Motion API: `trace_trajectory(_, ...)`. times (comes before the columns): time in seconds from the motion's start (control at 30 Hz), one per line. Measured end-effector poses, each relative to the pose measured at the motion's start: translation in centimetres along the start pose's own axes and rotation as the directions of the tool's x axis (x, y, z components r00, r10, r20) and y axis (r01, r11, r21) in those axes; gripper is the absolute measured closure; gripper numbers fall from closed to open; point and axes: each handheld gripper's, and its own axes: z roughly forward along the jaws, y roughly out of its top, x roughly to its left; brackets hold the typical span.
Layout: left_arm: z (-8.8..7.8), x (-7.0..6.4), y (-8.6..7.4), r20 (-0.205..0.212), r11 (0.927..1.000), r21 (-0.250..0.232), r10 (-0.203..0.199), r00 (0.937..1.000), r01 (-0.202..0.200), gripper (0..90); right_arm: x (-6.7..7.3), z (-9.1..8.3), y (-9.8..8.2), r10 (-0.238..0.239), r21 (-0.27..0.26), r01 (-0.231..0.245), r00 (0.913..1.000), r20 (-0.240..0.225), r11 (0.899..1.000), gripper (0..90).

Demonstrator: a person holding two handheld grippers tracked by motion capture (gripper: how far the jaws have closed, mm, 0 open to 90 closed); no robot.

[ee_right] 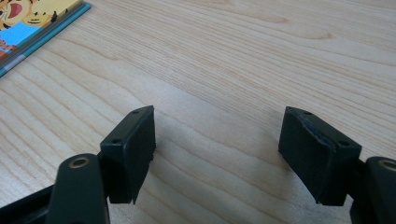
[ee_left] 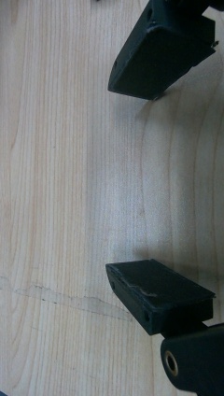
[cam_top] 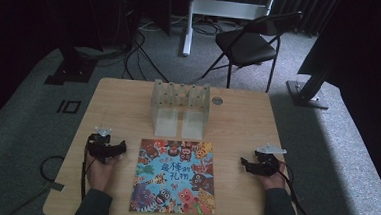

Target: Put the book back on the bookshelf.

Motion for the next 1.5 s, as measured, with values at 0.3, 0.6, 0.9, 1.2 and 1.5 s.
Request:
trace_trajectory(0.3,-0.1,0.1,-0.1,0.013,0.9999,-0.001,0.013,0.9998,-0.013,12.2,0.0,0.0,0.0,0.002,0.002,-0.002,1.0,0.006,1.0,26.6)
trace_trajectory(0.6,-0.2,0.4,-0.2,0.048,0.9989,-0.001,0.048,0.9977,-0.048,12.7,0.2,0.1,0.1,-0.003,0.01,0.003,1.0,0.0,1.0,21.1)
trace_trajectory(0.9,-0.4,0.4,-0.3,0.074,0.997,-0.017,0.076,0.9944,-0.075,19.4,0.1,-0.1,-0.1,0.008,0.001,-0.008,0.9999,0.011,1.0,27.0)
trace_trajectory(1.2,-0.8,0.3,-0.2,0.119,0.9923,0.017,0.12,0.9857,-0.123,23.8,0.6,-1.2,1.0,0.02,-0.021,-0.02,0.9997,0.014,1.0,33.4)
trace_trajectory(1.5,-1.5,-0.5,-0.7,0.154,0.9865,0.021,0.157,0.9754,-0.163,24.5,3.3,-1.8,3.3,-0.134,-0.028,0.134,0.9909,0.018,0.991,33.9)
